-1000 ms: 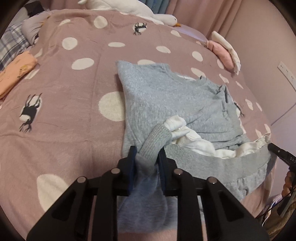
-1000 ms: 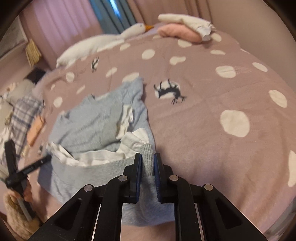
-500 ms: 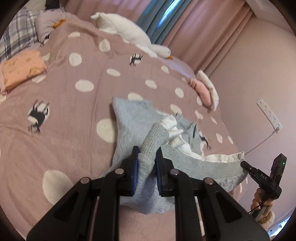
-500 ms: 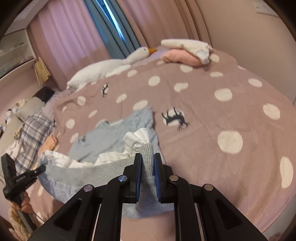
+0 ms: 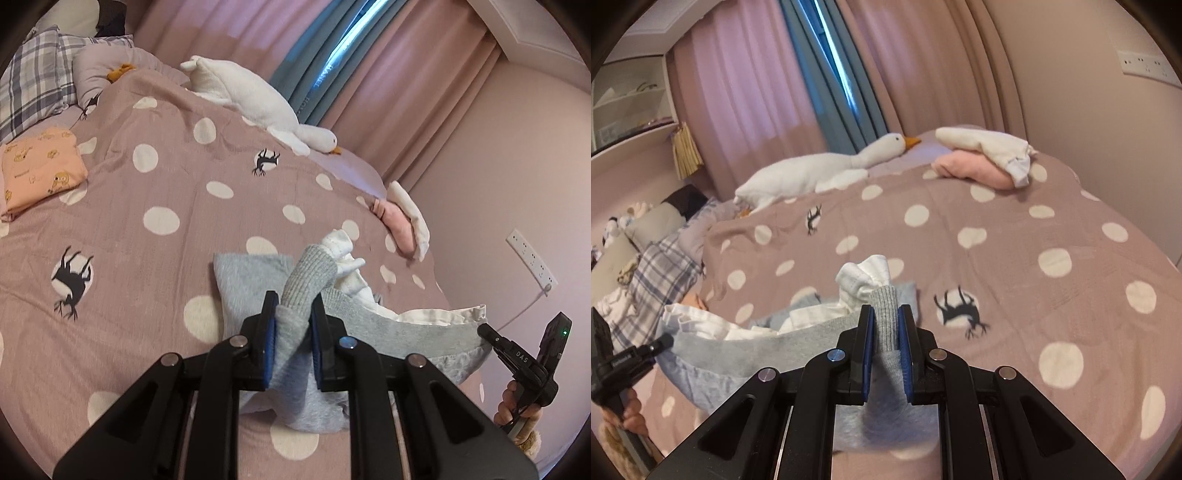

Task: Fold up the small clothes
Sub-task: 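Grasp the folded edge of the shirt with both grippers, then lift the folded edge with both grippers and fold the shirt over again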

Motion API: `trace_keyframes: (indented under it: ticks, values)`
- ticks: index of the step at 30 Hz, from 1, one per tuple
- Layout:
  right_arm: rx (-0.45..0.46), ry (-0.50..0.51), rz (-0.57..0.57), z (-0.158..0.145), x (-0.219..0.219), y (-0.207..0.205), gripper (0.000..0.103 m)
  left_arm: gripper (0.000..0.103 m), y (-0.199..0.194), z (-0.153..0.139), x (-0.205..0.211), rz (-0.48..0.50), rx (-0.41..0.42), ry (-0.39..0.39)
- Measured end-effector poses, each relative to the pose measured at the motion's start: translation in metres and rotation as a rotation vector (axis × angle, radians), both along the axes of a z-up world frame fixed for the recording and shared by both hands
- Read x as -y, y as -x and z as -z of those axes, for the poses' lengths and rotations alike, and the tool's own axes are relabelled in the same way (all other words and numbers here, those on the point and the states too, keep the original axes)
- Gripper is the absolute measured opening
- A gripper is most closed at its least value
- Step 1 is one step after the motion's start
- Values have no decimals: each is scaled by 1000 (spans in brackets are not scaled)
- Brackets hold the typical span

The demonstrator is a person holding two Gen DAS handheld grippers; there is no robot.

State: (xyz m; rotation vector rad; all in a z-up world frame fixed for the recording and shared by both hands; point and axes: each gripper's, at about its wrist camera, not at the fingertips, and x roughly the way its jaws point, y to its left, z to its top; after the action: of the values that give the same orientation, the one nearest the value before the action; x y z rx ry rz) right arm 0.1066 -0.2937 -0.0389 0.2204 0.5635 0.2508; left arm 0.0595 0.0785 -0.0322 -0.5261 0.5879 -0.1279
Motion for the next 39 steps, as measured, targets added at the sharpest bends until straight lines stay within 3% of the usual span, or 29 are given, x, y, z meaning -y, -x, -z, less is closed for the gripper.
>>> trace_keyframes:
  ticks: [12, 24, 39]
  values:
    - [27, 10, 4, -16, -13, -46, 14, 15, -53, -10, -11, -21, -24, 21]
    - [-30, 52, 19, -10, -30, -108, 14, 15, -116, 12, -23, -37, -122, 36]
    - [-240, 134, 63, 55, -45, -191, 13, 15, -185, 76, -37, -83, -306, 14]
